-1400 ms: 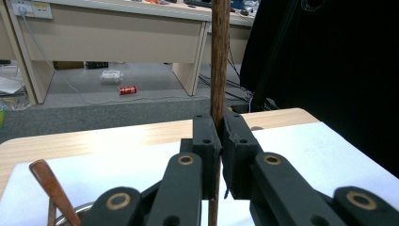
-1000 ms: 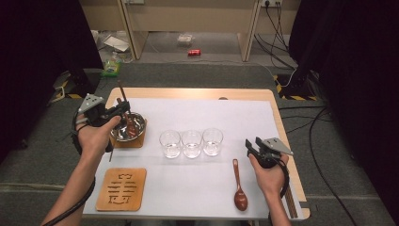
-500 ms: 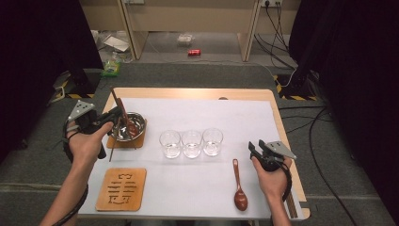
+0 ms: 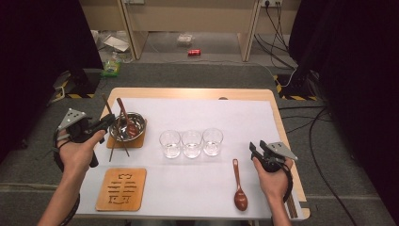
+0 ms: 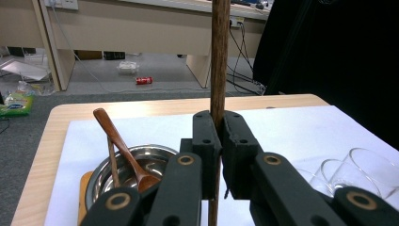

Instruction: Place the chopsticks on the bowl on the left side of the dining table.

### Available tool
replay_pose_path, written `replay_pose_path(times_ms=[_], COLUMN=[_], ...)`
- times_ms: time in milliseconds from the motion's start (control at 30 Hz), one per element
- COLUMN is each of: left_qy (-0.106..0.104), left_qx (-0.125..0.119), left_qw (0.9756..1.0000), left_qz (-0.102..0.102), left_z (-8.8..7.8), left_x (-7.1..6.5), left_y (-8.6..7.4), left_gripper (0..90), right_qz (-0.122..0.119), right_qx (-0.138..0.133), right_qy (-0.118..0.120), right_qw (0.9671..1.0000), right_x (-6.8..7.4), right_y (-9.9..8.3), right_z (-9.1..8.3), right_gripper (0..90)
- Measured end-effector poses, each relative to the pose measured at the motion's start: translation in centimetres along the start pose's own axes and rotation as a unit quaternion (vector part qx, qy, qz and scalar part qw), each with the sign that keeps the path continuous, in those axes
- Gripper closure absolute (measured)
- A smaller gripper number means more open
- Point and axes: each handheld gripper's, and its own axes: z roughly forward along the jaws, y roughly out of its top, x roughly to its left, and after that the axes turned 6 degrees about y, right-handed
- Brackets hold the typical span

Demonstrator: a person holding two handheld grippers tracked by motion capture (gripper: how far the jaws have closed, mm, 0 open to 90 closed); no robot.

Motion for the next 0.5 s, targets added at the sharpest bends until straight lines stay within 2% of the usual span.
replay_pose_path(times_ms=[500], left_qy=[0.009], left_qx=[0.001], left_qw=[0.9999], left_qz=[-0.007], left_z=[-2.1], left_x=[1.4], left_y=[-1.2], left_gripper=[84.2], right_qz=[-0.001], right_qx=[0.002], right_qy=[0.002], right_qw=[1.0], right_x=[0.2], right_y=[-0.2], right_z=[0.1], right_gripper=[56.2])
